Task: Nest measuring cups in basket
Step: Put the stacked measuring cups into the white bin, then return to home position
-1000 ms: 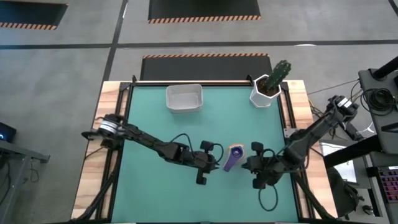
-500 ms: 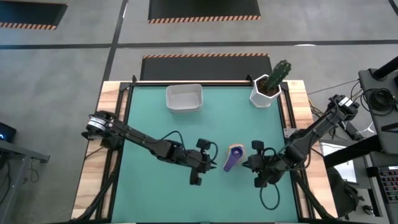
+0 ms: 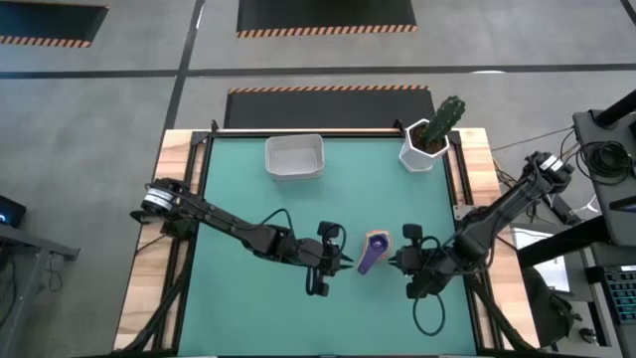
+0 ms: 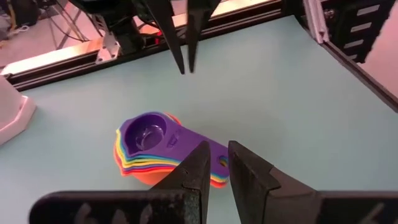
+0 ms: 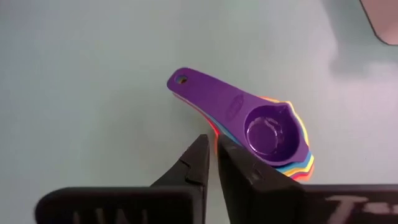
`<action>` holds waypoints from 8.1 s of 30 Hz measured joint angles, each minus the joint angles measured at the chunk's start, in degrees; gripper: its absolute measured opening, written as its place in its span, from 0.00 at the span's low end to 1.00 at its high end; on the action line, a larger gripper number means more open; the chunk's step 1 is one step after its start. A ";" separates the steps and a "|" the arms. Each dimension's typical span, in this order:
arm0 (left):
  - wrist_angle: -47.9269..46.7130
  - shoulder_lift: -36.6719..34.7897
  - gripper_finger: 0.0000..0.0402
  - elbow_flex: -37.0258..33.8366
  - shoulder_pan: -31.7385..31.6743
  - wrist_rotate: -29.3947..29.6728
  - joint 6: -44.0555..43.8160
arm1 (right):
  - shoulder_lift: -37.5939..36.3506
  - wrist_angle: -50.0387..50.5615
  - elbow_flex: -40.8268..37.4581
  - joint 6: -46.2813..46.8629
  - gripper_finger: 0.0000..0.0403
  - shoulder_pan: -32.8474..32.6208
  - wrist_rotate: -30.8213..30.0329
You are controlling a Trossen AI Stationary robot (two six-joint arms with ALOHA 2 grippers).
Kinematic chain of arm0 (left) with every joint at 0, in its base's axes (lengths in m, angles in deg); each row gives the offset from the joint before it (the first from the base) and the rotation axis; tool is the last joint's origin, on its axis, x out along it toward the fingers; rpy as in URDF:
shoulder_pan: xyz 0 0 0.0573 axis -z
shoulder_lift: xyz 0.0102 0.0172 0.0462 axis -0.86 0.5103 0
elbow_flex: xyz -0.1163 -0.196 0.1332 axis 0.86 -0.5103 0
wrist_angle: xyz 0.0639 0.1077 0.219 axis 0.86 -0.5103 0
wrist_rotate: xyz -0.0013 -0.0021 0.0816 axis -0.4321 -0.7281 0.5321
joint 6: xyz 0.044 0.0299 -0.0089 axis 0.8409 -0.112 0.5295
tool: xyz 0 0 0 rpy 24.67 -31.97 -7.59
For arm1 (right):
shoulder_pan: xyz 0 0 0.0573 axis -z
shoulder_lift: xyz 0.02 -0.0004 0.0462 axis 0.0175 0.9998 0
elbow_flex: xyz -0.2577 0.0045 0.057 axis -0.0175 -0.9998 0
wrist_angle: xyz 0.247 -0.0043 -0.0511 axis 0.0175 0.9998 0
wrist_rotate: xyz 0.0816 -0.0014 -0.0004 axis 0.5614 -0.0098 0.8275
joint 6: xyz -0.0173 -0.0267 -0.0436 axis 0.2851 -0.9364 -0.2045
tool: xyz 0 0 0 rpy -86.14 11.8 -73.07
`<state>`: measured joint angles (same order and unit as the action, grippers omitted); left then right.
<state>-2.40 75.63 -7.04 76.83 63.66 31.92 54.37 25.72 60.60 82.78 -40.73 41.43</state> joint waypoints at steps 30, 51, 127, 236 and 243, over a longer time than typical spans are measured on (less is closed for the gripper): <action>-0.48 -1.38 0.10 0.00 0.07 6.72 1.59 | 17.52 -0.88 -0.03 -13.99 0.63 2.07 -10.47; -0.59 -1.38 0.10 0.00 0.02 6.76 2.47 | 21.74 -2.19 0.17 -16.59 0.25 2.99 -10.87; -11.63 -42.69 0.10 -17.40 21.03 74.76 4.61 | 54.74 -2.30 64.58 -51.58 0.16 58.62 21.22; -1.23 -82.59 0.10 -51.60 20.68 36.07 10.14 | -24.39 -45.46 -25.00 -42.88 0.04 50.86 42.21; -1.01 -88.02 0.10 -54.36 20.61 36.09 10.10 | -34.71 -45.49 -30.62 -42.32 0.04 50.86 42.19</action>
<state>-3.41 -12.39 -61.40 97.45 99.76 42.02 19.66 -19.76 29.98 40.47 10.13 83.62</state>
